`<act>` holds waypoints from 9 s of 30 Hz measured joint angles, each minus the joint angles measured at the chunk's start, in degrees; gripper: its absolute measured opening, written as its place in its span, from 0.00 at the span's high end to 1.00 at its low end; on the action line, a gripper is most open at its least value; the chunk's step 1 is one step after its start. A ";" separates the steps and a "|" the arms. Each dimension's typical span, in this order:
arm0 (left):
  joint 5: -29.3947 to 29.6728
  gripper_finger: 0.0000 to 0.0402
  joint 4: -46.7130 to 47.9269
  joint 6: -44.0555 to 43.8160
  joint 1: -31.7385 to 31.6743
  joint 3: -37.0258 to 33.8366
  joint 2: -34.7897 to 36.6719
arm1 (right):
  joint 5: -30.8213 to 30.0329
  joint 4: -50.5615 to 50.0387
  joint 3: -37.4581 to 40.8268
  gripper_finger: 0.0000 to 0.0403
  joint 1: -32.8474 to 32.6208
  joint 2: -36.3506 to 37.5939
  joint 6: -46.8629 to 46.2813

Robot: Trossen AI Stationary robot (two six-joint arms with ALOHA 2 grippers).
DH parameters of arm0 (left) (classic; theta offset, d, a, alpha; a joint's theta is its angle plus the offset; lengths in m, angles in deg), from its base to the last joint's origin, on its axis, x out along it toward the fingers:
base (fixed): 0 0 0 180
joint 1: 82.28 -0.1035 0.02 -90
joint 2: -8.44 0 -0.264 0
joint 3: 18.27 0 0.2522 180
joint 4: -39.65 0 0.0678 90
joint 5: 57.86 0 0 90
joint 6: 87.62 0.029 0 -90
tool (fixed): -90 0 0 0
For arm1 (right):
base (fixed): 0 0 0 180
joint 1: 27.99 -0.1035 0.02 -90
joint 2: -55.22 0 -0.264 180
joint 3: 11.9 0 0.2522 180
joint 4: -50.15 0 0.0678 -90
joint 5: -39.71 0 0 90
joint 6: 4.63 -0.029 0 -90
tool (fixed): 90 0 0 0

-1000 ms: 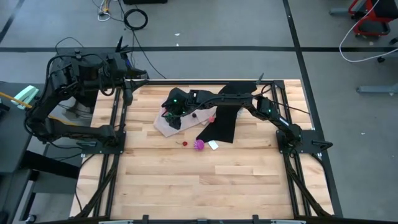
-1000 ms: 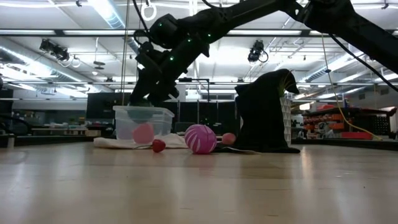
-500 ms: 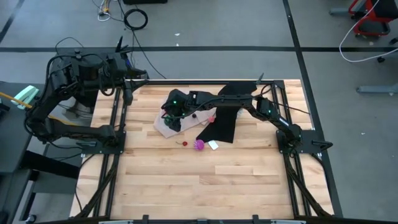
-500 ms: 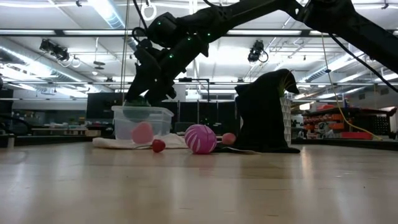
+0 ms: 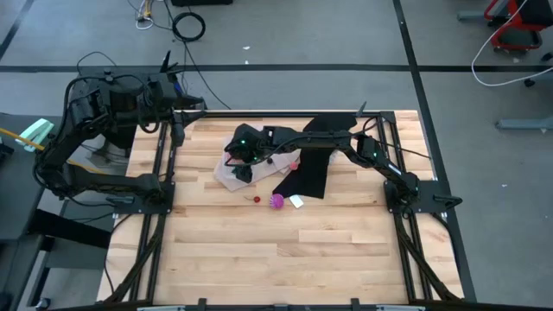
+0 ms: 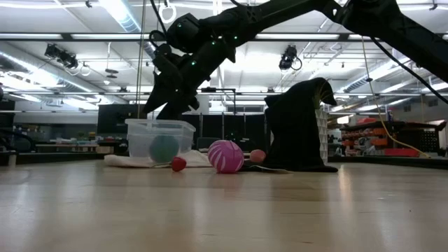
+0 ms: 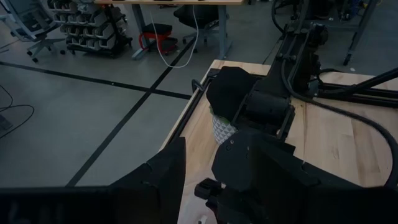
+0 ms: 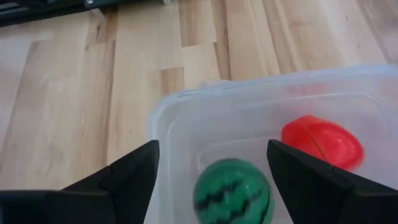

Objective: Pick and placing Produce into tupperware
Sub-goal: Put the purple onion into the transparent bin, then put the red cherry into the transparent bin

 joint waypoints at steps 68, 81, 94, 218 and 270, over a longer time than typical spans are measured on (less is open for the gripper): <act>0.00 0.54 1.33 0.55 0.00 -0.02 -0.02 | -0.65 -13.33 24.28 0.01 -9.44 12.33 15.41; 0.02 0.55 1.33 0.55 -0.01 -0.02 -0.02 | -2.32 -10.23 32.17 0.04 -11.26 12.44 11.82; 0.00 0.55 1.31 0.52 -0.02 -0.02 -0.02 | -2.97 -6.72 31.82 0.06 -11.71 12.33 11.23; 0.00 0.56 2.21 0.52 -0.04 -0.02 -0.13 | -1.03 9.13 10.95 0.30 5.34 5.14 -4.62; 0.03 0.45 7.53 1.67 21.42 -0.05 -18.48 | 0.03 -21.46 54.79 0.36 -5.97 55.94 -16.79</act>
